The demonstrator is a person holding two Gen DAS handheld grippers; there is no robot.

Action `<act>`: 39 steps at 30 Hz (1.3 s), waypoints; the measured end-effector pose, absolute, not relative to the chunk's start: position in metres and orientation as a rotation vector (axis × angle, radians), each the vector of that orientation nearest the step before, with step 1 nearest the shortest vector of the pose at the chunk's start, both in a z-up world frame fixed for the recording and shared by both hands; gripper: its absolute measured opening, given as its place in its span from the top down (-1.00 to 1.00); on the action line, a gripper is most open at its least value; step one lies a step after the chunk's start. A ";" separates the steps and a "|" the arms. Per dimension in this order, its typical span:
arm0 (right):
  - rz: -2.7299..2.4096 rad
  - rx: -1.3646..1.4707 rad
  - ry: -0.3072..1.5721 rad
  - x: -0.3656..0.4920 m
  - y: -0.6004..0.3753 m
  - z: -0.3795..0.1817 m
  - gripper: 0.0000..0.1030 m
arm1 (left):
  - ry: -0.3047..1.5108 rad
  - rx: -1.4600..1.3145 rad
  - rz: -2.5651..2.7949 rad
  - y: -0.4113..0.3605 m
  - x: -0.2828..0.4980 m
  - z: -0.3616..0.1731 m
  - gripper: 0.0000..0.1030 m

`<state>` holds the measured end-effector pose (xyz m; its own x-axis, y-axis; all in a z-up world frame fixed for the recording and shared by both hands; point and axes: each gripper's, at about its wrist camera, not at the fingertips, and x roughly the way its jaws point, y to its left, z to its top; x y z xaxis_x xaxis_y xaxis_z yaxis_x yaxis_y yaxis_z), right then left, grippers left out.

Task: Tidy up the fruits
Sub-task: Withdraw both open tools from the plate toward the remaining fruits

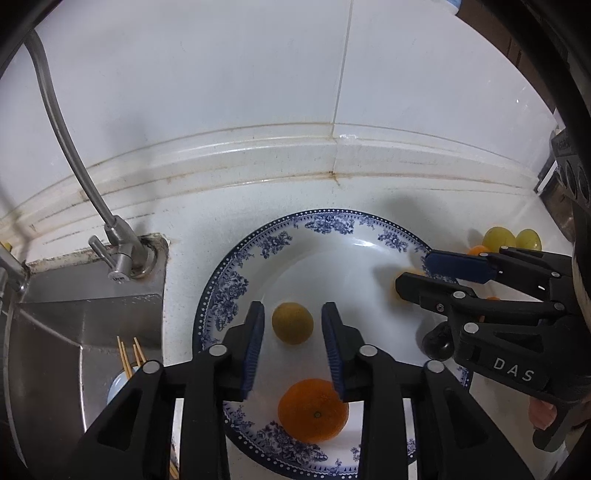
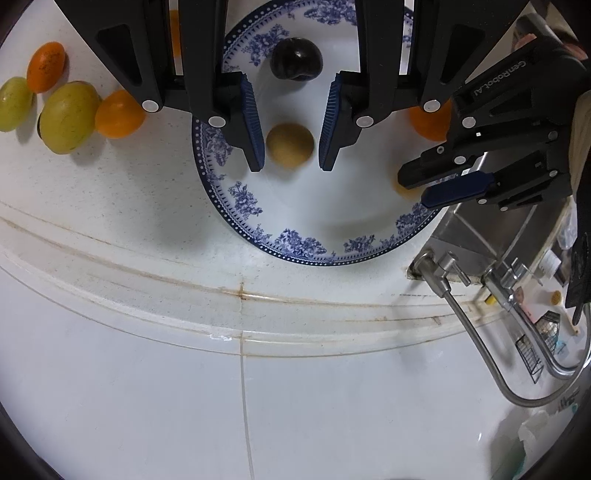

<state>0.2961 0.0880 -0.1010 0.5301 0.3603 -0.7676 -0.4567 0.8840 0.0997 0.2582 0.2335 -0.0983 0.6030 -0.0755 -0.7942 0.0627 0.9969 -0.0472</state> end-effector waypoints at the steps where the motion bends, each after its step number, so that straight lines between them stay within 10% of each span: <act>1: 0.488 -0.116 0.882 0.295 0.087 -0.100 0.26 | 0.914 -0.009 -0.078 0.233 0.257 -0.096 0.38; 39: 0.279 -0.040 0.539 0.143 -0.065 -0.021 -0.11 | 0.608 0.040 -0.183 0.108 0.144 -0.001 -0.19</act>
